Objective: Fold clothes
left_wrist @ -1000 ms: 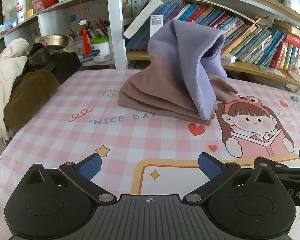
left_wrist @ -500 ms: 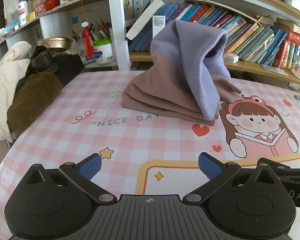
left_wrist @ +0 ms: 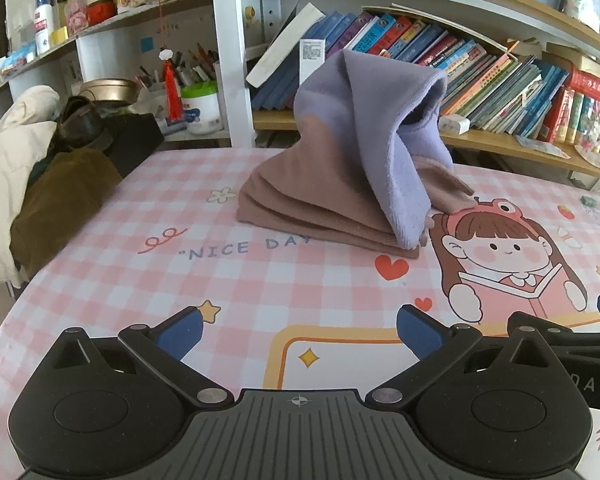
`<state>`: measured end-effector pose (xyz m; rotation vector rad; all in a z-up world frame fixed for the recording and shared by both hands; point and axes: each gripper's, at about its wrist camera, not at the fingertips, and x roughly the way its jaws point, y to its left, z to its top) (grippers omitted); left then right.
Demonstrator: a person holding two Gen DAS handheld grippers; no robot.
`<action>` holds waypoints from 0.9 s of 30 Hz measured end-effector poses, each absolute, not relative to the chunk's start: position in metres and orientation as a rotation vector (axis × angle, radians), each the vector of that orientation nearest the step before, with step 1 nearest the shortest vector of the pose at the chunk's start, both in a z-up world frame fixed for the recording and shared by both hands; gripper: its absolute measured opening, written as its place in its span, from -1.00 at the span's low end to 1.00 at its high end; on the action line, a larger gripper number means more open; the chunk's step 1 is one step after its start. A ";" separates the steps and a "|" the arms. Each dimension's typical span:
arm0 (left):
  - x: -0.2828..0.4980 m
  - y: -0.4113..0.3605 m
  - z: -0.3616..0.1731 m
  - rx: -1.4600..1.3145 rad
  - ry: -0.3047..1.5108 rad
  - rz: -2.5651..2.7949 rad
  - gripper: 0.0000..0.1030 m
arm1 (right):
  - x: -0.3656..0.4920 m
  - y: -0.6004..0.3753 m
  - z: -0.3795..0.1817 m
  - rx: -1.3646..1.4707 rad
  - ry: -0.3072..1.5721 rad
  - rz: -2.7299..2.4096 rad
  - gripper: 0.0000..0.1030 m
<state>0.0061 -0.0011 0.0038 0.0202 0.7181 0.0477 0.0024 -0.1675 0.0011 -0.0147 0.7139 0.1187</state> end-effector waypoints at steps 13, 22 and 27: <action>0.010 0.000 0.004 0.004 0.735 0.038 1.00 | 0.006 -0.173 0.004 0.015 0.704 0.130 1.00; 0.018 -0.004 0.006 0.000 0.728 0.024 1.00 | 0.012 -0.180 0.007 0.045 0.696 0.141 1.00; 0.020 -0.008 0.011 0.007 0.705 0.017 1.00 | 0.016 -0.184 0.009 0.052 0.690 0.147 1.00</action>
